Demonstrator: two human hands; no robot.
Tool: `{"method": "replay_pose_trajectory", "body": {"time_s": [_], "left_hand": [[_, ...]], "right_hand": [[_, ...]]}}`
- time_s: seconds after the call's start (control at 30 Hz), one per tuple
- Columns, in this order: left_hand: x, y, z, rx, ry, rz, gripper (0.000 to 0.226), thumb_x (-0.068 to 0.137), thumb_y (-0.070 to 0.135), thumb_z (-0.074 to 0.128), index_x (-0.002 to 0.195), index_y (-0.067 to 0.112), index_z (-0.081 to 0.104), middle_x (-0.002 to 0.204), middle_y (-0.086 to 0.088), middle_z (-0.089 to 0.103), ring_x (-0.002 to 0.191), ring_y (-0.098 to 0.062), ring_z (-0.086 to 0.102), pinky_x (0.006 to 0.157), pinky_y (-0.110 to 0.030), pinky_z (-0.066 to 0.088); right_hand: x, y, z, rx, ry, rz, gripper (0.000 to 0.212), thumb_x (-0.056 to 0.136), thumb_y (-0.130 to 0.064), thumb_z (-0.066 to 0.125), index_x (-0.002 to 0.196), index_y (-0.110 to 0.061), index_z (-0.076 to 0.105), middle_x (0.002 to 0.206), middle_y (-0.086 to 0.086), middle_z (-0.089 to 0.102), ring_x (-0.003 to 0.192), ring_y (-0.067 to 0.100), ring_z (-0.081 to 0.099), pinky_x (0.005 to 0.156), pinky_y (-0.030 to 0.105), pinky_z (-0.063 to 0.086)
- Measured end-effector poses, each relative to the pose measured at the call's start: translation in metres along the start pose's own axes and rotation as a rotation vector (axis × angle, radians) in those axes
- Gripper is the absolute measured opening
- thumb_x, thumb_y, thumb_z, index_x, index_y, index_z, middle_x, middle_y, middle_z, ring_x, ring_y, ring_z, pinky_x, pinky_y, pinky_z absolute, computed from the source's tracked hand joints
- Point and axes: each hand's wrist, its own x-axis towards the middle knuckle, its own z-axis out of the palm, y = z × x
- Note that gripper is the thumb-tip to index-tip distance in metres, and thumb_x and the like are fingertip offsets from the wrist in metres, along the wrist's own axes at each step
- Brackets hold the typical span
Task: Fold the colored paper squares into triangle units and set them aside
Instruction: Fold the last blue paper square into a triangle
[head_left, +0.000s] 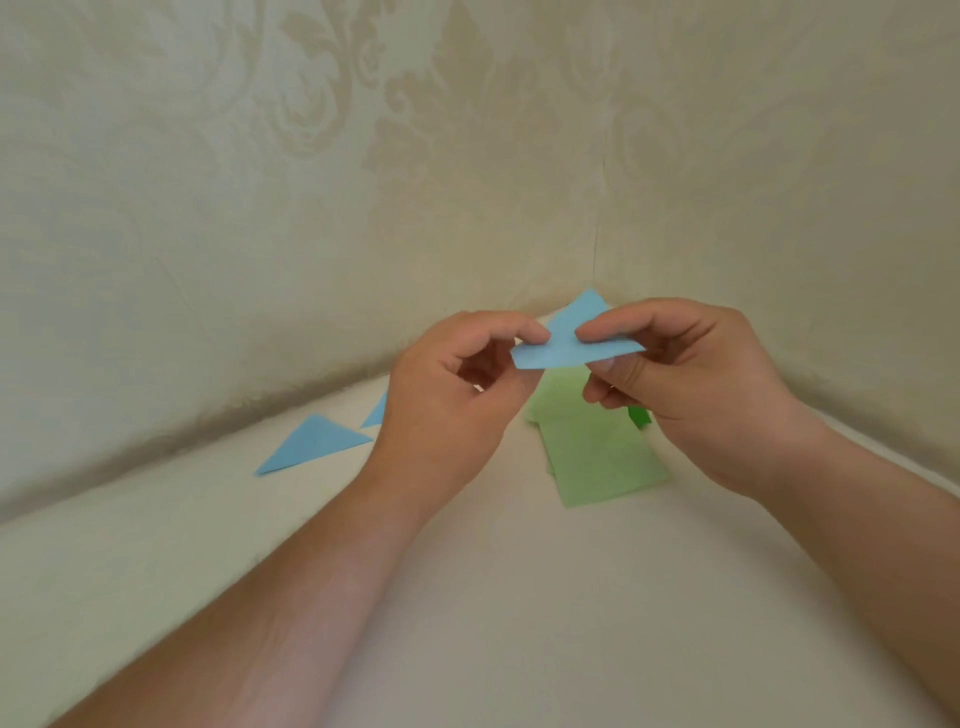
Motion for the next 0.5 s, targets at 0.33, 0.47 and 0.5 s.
{"method": "replay_pose_trajectory", "body": {"time_s": [0.33, 0.47, 0.5], "left_hand": [[-0.0009, 0.0017, 0.0015, -0.196, -0.062, -0.103, 0.032, 0.086, -0.005, 0.076, 0.092, 0.026, 0.077, 0.099, 0.003, 0.080, 0.093, -0.015, 0.076, 0.083, -0.024, 0.055], [-0.0011, 0.0031, 0.0015, -0.226, -0.096, -0.155, 0.029, 0.087, -0.005, 0.076, 0.093, 0.023, 0.078, 0.098, 0.000, 0.081, 0.093, -0.015, 0.076, 0.083, -0.026, 0.058], [-0.0012, 0.0031, 0.0019, -0.240, -0.097, -0.170, 0.029, 0.087, -0.005, 0.076, 0.093, 0.022, 0.078, 0.097, -0.002, 0.081, 0.092, -0.016, 0.076, 0.084, -0.028, 0.059]], "right_hand": [[0.0004, 0.0001, -0.0013, -0.080, -0.001, -0.055, 0.033, 0.079, 0.006, 0.079, 0.078, -0.027, 0.080, 0.078, -0.001, 0.074, 0.066, 0.015, 0.066, 0.065, 0.023, 0.052], [-0.0004, 0.0010, -0.0015, -0.064, -0.017, -0.046, 0.017, 0.068, -0.015, 0.081, 0.085, -0.019, 0.078, 0.082, -0.002, 0.074, 0.069, 0.012, 0.066, 0.065, 0.019, 0.051], [-0.0002, 0.0013, -0.0016, -0.060, -0.018, -0.048, 0.016, 0.070, -0.017, 0.080, 0.086, -0.018, 0.079, 0.079, 0.000, 0.073, 0.068, 0.012, 0.065, 0.065, 0.021, 0.052]]}}
